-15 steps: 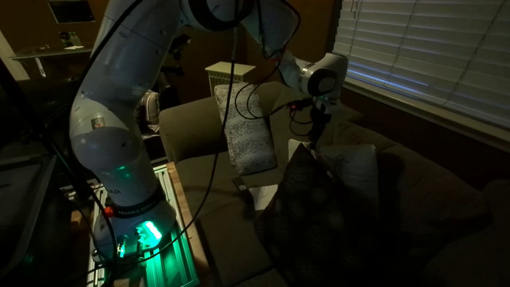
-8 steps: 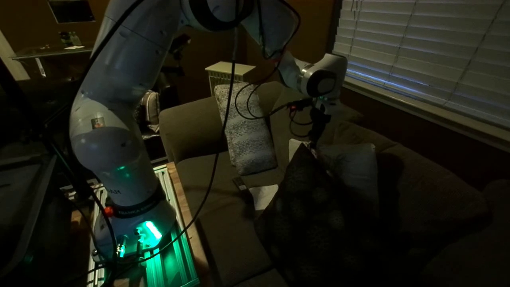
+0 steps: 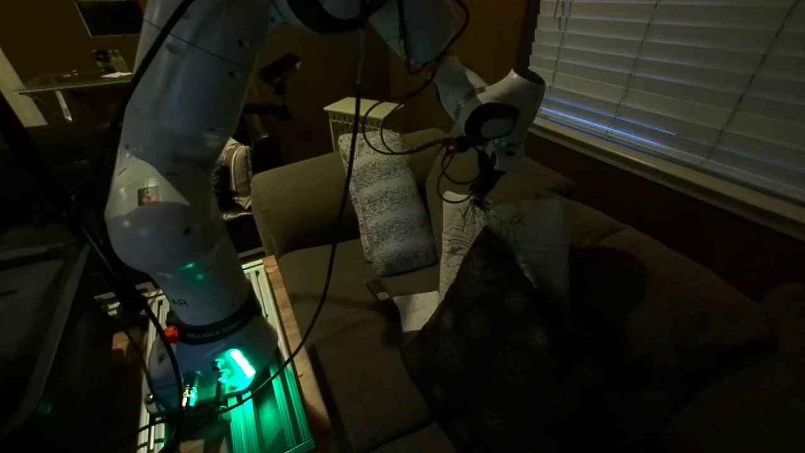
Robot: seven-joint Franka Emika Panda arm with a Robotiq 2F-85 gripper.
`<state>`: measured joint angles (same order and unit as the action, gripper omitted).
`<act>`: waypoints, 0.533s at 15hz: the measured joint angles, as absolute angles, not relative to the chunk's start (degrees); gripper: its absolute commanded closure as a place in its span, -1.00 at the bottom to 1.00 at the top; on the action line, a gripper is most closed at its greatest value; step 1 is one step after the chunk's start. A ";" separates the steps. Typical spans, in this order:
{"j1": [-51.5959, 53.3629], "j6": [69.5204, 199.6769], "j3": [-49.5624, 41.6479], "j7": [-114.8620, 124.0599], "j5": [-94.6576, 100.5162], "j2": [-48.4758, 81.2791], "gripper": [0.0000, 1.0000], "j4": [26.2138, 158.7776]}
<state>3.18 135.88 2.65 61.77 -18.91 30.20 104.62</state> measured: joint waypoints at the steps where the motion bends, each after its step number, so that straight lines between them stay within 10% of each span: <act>1: 2.51 135.80 3.71 60.60 -21.83 29.42 0.98 105.02; 8: -0.18 133.06 7.66 52.50 -39.57 27.76 0.94 104.68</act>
